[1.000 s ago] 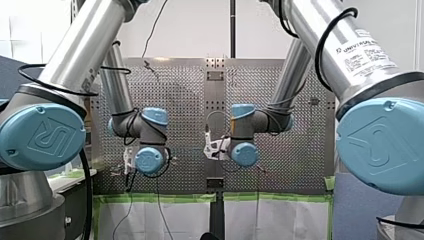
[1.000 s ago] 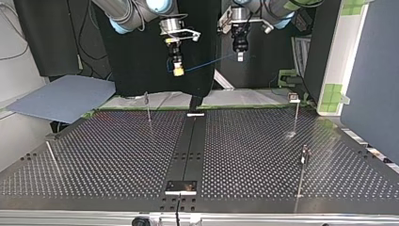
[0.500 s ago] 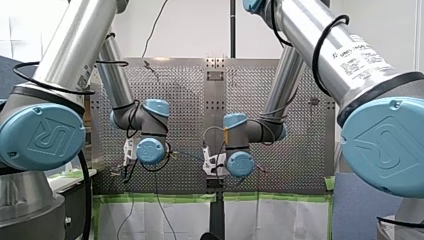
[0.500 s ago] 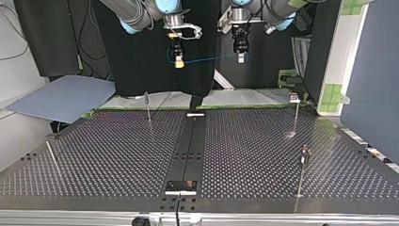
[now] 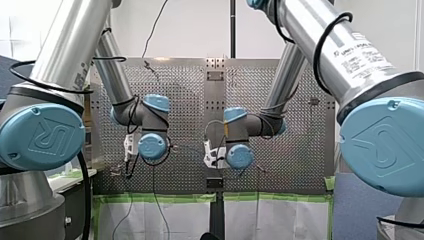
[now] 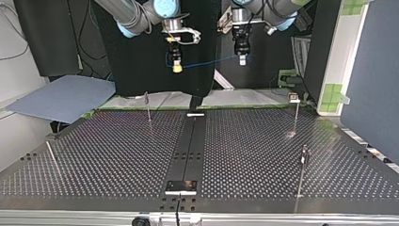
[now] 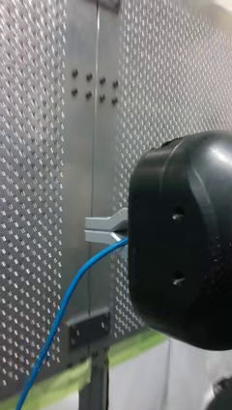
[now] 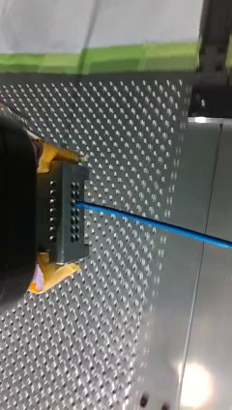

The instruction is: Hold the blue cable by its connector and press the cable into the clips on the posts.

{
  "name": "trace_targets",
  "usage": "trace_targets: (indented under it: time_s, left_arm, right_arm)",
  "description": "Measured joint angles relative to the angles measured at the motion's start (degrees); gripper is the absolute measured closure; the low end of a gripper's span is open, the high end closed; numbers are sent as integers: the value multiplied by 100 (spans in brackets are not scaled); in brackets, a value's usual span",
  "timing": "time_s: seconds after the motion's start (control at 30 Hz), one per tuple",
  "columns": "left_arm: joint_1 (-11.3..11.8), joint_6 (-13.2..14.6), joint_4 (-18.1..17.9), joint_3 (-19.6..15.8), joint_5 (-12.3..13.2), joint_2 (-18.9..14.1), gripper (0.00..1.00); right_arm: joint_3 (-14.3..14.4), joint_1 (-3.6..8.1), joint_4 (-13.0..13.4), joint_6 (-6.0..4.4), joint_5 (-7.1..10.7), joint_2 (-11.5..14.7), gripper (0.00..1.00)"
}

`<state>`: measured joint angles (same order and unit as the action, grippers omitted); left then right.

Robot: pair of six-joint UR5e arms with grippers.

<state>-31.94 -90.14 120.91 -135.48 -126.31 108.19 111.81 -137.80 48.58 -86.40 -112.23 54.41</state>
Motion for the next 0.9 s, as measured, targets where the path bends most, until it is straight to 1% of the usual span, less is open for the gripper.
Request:
trace_targets:
  time_s: [0.07, 0.1, 0.2, 0.3, 0.5, 0.6, 0.73, 0.9]
  left_arm:
    - [17, -12, 45, 3, -53, -102, 99]
    - [25, -17, 74, 4, -76, -146, 99]
    - [48, -49, 156, 6, -155, -296, 99]
    - [75, -114, 181, 26, -198, -464, 99]
    - [109, -213, 301, 209, -239, -768, 99]
    - [124, -295, 418, 329, -285, -907, 99]
    - [158, -357, 580, 456, -365, -1095, 99]
    - [247, -449, 839, 654, -601, -1362, 99]
  right_arm:
    - [-30, 19, -93, -88, 55, 92, 100]
    - [-54, 32, -156, -152, 104, 155, 100]
    - [-150, 60, -316, -302, 249, 315, 100]
    - [-284, 75, -481, -379, 409, 479, 100]
    - [-520, 80, -803, -397, 729, 801, 100]
    - [-612, 81, -949, -397, 842, 948, 100]
    - [-732, 82, -1125, -390, 907, 1140, 100]
    - [-876, 82, -1269, -391, 976, 1401, 100]
